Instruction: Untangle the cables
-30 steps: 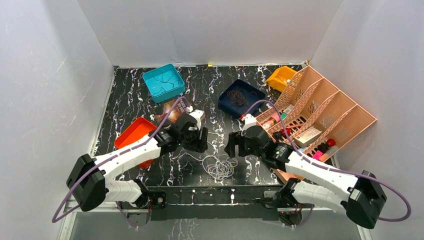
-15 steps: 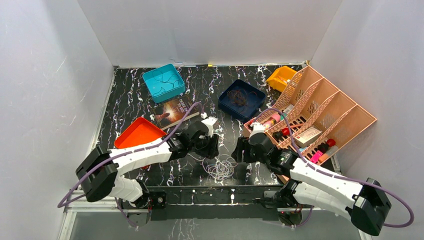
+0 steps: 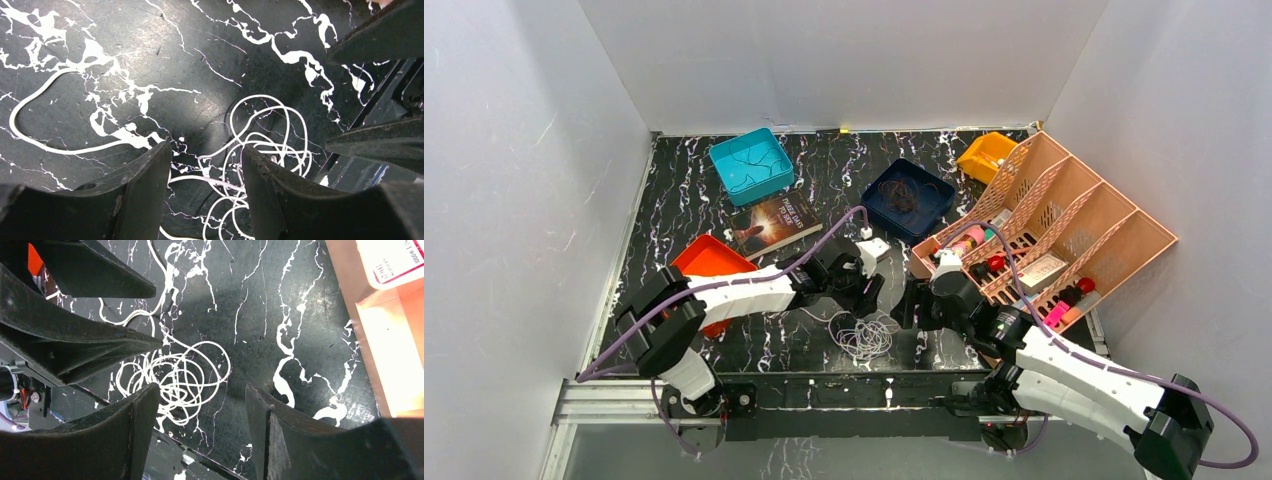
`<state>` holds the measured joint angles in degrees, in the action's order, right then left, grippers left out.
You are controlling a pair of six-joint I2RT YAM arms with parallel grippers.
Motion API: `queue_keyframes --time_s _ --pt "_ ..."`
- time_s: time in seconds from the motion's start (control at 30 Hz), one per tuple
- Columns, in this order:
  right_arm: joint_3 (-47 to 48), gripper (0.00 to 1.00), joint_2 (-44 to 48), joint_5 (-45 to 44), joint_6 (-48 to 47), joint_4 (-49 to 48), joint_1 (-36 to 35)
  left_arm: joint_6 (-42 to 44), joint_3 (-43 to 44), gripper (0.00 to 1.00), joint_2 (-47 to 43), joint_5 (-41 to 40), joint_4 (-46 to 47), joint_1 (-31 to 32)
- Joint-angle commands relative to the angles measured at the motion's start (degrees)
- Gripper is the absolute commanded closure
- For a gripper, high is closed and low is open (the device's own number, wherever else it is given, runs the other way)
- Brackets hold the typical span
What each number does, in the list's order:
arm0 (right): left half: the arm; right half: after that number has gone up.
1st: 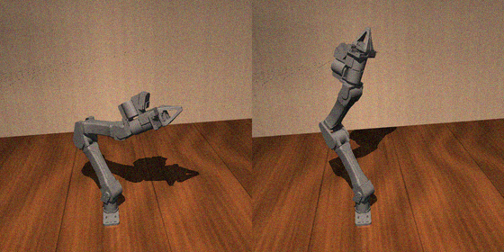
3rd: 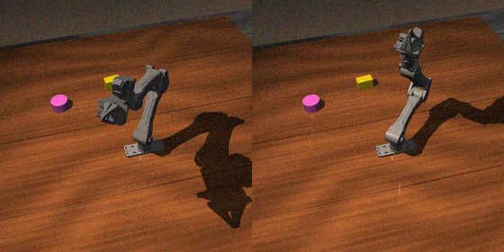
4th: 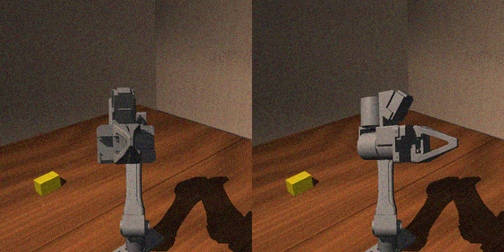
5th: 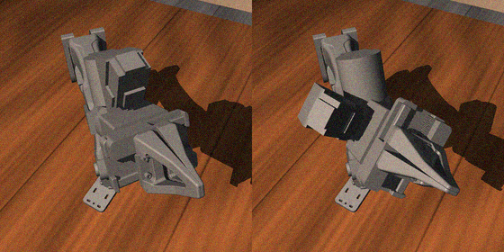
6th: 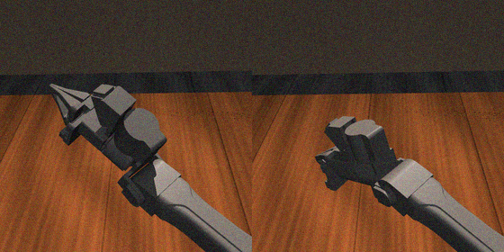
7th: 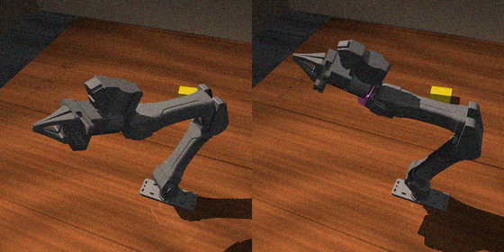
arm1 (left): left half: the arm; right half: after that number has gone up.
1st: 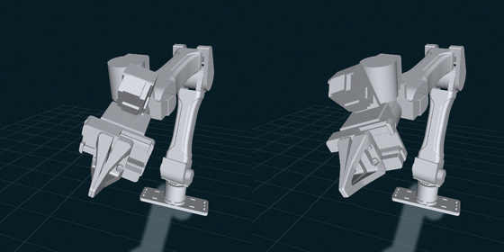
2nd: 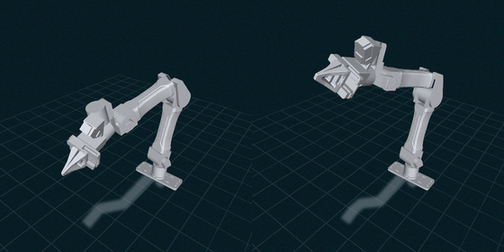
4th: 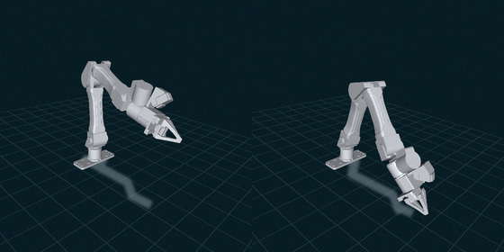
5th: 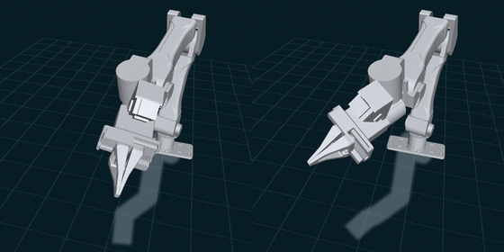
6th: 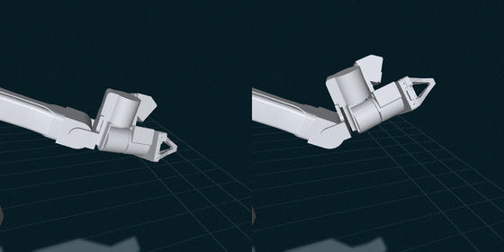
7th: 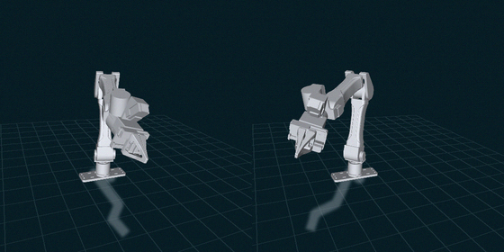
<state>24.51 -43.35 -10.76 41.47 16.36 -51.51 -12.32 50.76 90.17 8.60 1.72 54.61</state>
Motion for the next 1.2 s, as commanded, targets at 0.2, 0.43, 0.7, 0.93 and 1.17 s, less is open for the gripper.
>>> queue_keyframes --time_s 0.2,0.43,0.7,0.93,1.17 --pt "0.2 0.26 -0.2 0.3 0.1 -0.6 -0.2 8.0 3.7 0.45 2.3 7.0 0.8 0.1" --pt "0.1 0.25 -0.7 1.1 -0.2 -1.4 -0.3 9.2 4.4 0.48 5.5 7.5 0.3 0.0" --pt "0.3 0.25 -1.0 1.7 -0.4 -1.6 -0.2 8.8 4.6 0.59 7.0 7.8 0.7 -0.4" --pt "-0.1 0.24 -1.0 1.6 -0.4 -2.2 -0.3 7.9 6.8 0.90 7.3 8.1 -1.2 -1.0" --pt "0.5 0.20 -0.3 0.2 -0.8 -4.9 -0.3 7.9 7.0 1.00 1.8 5.4 -3.5 -1.2"
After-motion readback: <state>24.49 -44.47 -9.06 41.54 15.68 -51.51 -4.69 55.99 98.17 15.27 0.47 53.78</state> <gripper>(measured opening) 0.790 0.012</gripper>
